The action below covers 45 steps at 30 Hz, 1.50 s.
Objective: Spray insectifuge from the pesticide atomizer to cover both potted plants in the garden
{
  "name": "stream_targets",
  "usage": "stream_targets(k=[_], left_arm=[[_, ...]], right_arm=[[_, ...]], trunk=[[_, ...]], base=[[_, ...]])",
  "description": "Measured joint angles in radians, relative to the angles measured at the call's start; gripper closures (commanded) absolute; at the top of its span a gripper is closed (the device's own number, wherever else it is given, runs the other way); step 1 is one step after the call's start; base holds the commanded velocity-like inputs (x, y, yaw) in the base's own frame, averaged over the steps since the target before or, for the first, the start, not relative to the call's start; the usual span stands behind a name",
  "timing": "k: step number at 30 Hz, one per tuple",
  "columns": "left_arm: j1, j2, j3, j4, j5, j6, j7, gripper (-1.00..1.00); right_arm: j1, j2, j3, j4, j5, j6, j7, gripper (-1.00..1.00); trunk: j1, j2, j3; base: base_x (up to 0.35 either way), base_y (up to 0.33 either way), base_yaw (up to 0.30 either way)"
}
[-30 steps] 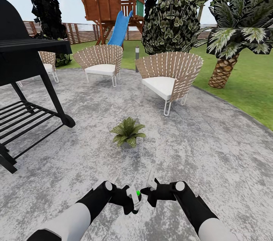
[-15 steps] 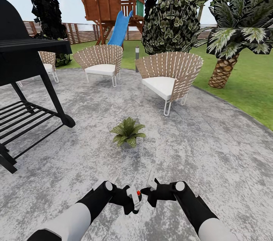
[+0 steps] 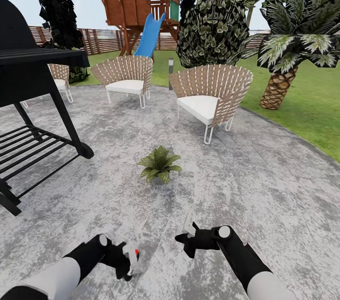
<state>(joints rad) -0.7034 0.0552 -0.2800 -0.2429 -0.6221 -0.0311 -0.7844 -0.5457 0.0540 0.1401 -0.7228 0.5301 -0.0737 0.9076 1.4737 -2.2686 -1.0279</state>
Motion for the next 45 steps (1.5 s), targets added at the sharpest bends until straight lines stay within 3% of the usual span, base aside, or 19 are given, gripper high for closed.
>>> stream_targets(k=[1,2,4,8,11,13,16,17,20,23,24,26,29,31,33,36,37,40,45], left_arm=[[0.003,0.029,0.002,0.019,0.002,-0.016,0.001,1.00],[0.009,0.055,0.006,0.037,0.006,-0.042,0.004,1.00],[0.020,0.076,0.021,0.054,0.034,-0.074,0.016,1.00],[0.086,0.095,0.044,0.070,0.209,-0.107,0.141,1.00],[0.125,0.096,0.044,0.070,0.297,-0.110,0.242,1.00],[0.146,0.094,0.048,0.070,0.356,-0.110,0.317,1.00],[0.161,0.086,0.047,0.100,0.480,-0.112,0.439,1.00],[0.167,0.084,0.048,0.114,0.543,-0.117,0.469,1.00],[0.195,0.088,0.053,0.127,0.684,-0.183,0.502,1.00],[0.236,0.093,0.054,0.130,0.771,-0.231,0.544,1.00],[0.252,0.093,0.053,0.130,0.788,-0.239,0.580,1.00],[0.270,0.090,0.053,0.130,0.801,-0.244,0.632,1.00],[0.293,0.080,0.052,0.130,0.814,-0.247,0.693,1.00],[0.298,0.075,0.056,0.131,0.837,-0.247,0.715,1.00],[0.300,0.074,0.060,0.136,0.898,-0.247,0.736,1.00],[0.302,0.074,0.061,0.140,0.943,-0.252,0.745,1.00],[0.303,0.076,0.061,0.141,0.948,-0.257,0.747,1.00],[0.304,0.078,0.059,0.141,0.954,-0.271,0.743,1.00],[0.304,0.087,0.061,0.139,0.968,-0.268,0.748,1.00]], right_arm=[[0.000,0.000,0.000,0.003,0.001,-0.001,0.000,1.00],[0.000,-0.001,-0.001,0.004,0.001,-0.001,-0.001,-1.00],[0.000,-0.005,-0.002,0.006,0.002,-0.001,-0.001,-1.00],[0.001,-0.012,-0.007,0.010,0.000,-0.002,-0.005,-1.00],[0.004,-0.024,-0.012,0.041,-0.003,-0.005,-0.015,-1.00],[0.005,-0.030,-0.023,0.089,-0.005,-0.007,-0.067,-1.00],[0.011,-0.033,-0.094,0.168,-0.007,-0.030,-0.227,-1.00],[0.019,-0.038,-0.129,0.195,-0.006,-0.062,-0.275,-1.00],[0.038,-0.061,-0.228,0.270,-0.006,-0.165,-0.365,-1.00],[0.053,-0.089,-0.346,0.372,-0.004,-0.275,-0.464,-1.00],[0.067,-0.099,-0.382,0.413,-0.002,-0.334,-0.512,-1.00],[0.092,-0.107,-0.412,0.455,-0.001,-0.419,-0.589,-1.00],[0.158,-0.109,-0.429,0.504,0.001,-0.534,-0.778,-1.00],[0.178,-0.104,-0.432,0.516,-0.005,-0.558,-0.857,-1.00],[0.184,-0.101,-0.433,0.520,-0.011,-0.566,-0.898,-1.00],[0.187,-0.091,-0.434,0.523,-0.026,-0.569,-0.917,-1.00],[0.187,-0.089,-0.435,0.523,-0.036,-0.569,-0.918,-1.00],[0.188,-0.087,-0.436,0.524,-0.143,-0.569,-0.920,-1.00],[0.188,-0.086,-0.435,0.523,-0.151,-0.569,-0.921,-1.00]], trunk=[[0.000,0.000,0.000],[0.000,0.000,0.000],[0.000,0.000,0.000],[0.000,0.000,0.000],[0.000,0.000,0.000],[0.000,0.000,0.000],[0.000,0.000,0.000],[0.000,0.000,0.000],[0.000,0.000,0.000],[0.000,0.000,0.000],[0.000,0.000,0.000],[0.000,0.000,0.000],[0.000,0.000,0.000],[0.000,0.000,0.000],[0.000,0.000,0.000],[0.000,0.000,0.000],[0.000,0.000,0.000],[0.000,0.000,0.000],[0.000,0.000,0.000]], base=[[0.000,0.000,0.000],[0.000,0.000,0.000],[0.000,0.000,0.000],[0.000,0.000,0.000],[0.000,0.000,0.000],[0.000,0.000,0.000],[0.000,0.000,0.000],[0.000,0.000,0.000],[0.000,0.000,0.000],[0.000,0.000,0.000],[0.000,0.000,0.000],[0.000,0.000,0.000],[0.000,0.000,0.000],[0.000,0.000,0.000],[0.000,0.000,0.000],[0.000,0.000,0.000],[0.000,0.000,0.000],[0.000,0.000,0.048],[0.000,0.000,0.245]])
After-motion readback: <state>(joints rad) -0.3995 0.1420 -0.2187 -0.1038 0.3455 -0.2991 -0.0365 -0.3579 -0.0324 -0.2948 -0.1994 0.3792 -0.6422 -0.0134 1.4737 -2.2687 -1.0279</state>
